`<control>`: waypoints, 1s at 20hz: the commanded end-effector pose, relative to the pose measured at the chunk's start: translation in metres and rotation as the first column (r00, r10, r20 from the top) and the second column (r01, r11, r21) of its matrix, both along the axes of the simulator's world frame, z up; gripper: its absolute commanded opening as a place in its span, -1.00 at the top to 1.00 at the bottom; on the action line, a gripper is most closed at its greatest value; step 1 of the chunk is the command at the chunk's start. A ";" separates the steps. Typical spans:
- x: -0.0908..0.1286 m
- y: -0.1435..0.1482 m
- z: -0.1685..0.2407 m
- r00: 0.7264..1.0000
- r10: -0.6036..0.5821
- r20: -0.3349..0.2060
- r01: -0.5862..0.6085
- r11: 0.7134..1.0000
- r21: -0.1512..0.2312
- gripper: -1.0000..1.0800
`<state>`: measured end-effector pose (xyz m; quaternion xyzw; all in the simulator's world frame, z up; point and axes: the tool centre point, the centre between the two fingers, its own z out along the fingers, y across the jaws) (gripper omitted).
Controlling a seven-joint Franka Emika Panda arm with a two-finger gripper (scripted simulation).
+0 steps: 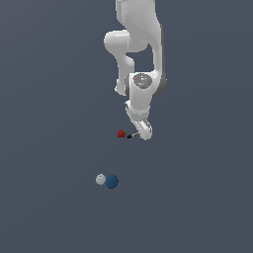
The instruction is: Pick up a designated object from a clutter of objects.
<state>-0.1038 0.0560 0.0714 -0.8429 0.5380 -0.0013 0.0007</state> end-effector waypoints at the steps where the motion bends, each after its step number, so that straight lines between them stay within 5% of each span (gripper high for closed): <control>1: -0.005 0.001 -0.005 1.000 -0.028 -0.001 0.028 1.000 0.000 -0.92; 20: -0.013 0.003 -0.033 0.998 -0.060 -0.003 0.060 0.998 0.000 -0.92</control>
